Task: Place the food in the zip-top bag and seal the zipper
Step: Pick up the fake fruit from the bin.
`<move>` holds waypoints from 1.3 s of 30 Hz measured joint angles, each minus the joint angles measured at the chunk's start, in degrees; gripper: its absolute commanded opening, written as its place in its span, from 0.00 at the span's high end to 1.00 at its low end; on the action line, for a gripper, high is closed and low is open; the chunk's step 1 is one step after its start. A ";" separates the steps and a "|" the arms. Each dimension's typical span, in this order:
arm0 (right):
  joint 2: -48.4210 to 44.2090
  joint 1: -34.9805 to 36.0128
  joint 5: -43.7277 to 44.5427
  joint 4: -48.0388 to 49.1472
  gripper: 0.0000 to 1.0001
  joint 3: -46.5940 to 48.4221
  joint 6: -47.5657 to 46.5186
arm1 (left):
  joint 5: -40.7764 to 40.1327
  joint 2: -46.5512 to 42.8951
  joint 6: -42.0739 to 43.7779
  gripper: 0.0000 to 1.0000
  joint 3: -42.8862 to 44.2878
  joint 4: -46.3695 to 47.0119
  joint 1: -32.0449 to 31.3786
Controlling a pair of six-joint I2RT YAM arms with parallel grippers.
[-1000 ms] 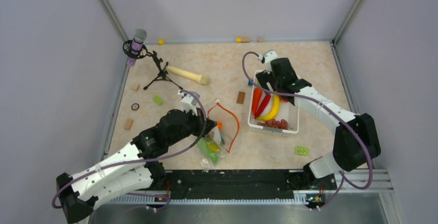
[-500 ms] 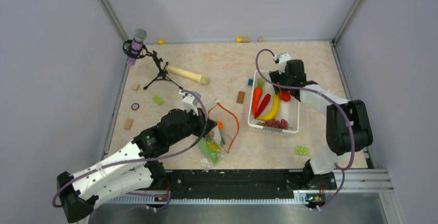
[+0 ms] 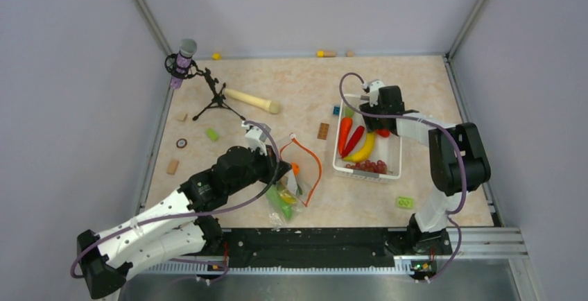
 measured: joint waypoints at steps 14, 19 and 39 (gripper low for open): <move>0.09 0.00 -3.04 -0.92 0.83 0.63 0.11 | 0.66 0.59 0.00 1.00 0.00 0.33 0.00; -2.99 0.00 -5.29 -2.25 0.84 0.63 0.52 | 0.66 0.61 0.00 1.00 0.00 0.31 0.00; -30.56 0.00 -17.11 5.18 0.88 -7.69 7.13 | 0.63 1.77 0.20 1.00 0.00 0.37 0.00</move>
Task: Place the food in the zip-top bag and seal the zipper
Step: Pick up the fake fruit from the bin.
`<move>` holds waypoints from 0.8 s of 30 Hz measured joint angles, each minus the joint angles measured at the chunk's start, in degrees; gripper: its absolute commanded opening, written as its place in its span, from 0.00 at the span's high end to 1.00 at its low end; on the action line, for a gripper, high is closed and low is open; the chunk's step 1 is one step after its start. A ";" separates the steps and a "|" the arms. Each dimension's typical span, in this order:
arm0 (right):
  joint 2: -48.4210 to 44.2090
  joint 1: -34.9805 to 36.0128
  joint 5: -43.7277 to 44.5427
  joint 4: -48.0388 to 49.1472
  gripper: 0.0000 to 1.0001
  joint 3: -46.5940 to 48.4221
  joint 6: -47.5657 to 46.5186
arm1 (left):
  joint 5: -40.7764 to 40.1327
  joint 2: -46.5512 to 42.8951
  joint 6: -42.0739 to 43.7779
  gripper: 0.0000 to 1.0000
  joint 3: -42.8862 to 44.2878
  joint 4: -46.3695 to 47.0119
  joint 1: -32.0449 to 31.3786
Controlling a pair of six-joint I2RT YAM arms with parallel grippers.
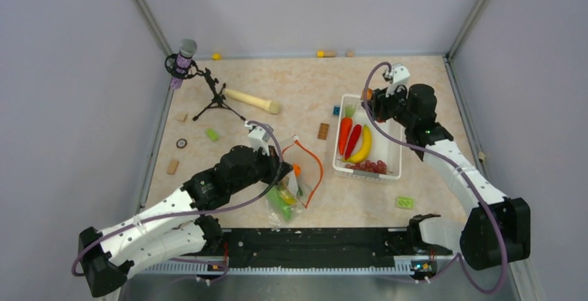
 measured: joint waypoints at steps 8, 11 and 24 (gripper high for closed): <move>-5.62 0.00 -2.16 -0.72 0.89 -0.28 10.21 | 0.04 0.68 0.00 1.00 0.00 0.66 0.00; -10.01 0.15 -2.91 -0.24 0.90 -2.12 16.11 | 0.28 0.66 0.00 1.00 0.00 0.79 0.00; -21.33 26.53 7.06 12.85 0.97 -19.96 34.93 | 0.44 -0.33 0.22 1.00 -0.09 0.90 0.00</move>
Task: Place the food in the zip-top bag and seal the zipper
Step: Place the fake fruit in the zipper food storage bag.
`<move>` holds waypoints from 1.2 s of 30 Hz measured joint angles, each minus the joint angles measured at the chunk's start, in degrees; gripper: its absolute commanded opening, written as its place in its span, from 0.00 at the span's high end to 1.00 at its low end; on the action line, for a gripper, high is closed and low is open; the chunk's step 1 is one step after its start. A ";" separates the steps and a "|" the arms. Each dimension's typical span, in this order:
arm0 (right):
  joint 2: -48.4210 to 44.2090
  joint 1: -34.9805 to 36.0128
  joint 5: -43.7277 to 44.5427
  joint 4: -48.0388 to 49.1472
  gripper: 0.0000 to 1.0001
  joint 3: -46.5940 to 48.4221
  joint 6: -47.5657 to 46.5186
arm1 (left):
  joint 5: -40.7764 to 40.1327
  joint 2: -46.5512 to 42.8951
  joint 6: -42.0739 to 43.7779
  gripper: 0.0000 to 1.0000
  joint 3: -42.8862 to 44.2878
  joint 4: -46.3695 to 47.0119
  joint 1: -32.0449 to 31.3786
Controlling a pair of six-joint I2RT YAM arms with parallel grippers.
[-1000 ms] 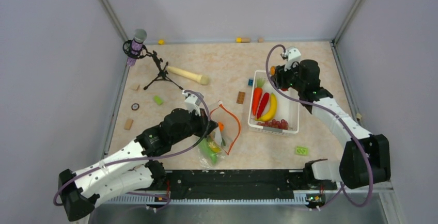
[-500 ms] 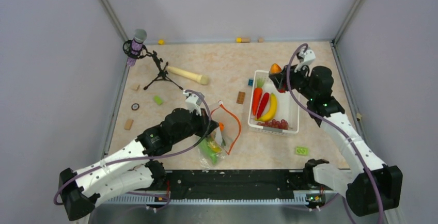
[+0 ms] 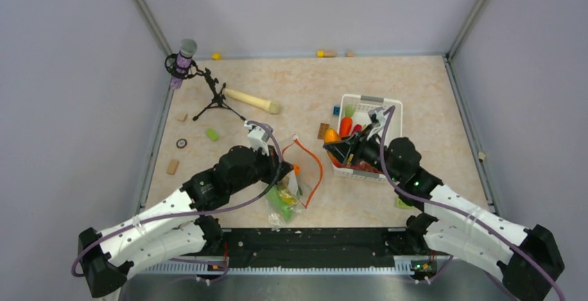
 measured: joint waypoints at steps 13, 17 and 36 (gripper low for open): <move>12.33 13.94 4.72 23.47 0.95 -2.47 0.33 | 0.28 -0.79 0.04 1.00 -0.26 0.09 0.00; 15.08 14.14 5.22 26.62 0.94 -2.47 0.52 | 0.24 -1.75 0.04 1.00 -0.39 0.09 0.00; 11.89 16.44 12.09 17.05 0.90 4.72 3.34 | -0.85 4.39 -6.97 1.00 6.99 0.70 0.00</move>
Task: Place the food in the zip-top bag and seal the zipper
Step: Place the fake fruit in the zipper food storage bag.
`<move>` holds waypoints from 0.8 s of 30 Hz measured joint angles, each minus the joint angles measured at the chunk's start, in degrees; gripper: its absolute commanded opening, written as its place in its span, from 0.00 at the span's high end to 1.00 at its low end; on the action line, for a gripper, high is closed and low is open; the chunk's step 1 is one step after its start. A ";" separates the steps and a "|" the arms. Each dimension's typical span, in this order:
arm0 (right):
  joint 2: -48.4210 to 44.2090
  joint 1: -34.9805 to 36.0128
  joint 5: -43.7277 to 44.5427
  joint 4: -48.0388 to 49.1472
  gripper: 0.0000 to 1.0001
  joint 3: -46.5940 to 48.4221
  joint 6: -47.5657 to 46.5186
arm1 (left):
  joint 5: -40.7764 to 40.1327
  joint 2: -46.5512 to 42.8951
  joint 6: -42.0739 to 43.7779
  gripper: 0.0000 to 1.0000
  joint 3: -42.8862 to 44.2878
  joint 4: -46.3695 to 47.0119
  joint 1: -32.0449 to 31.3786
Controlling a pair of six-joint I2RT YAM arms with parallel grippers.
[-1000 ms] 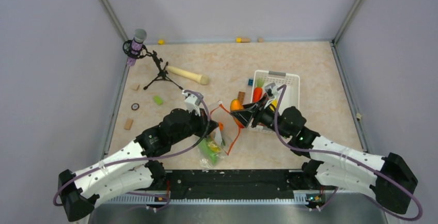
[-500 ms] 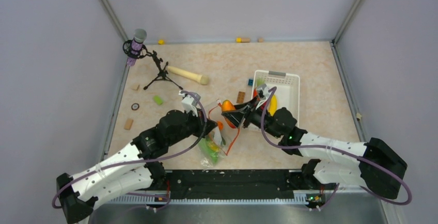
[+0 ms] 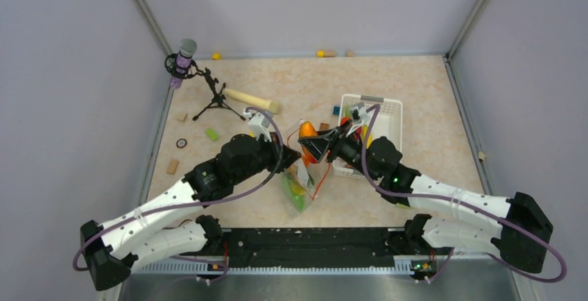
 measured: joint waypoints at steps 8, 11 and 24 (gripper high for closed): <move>0.35 0.00 5.44 -12.13 0.86 4.26 0.79 | 0.44 1.05 -0.96 1.00 1.38 0.85 -0.07; 1.51 0.00 5.35 -13.94 0.83 4.59 1.18 | 0.35 -0.87 -0.83 1.00 0.96 0.98 -0.07; 7.19 0.02 -0.79 -13.84 0.68 4.48 1.36 | 2.23 -4.94 2.01 1.00 -2.51 3.26 -0.07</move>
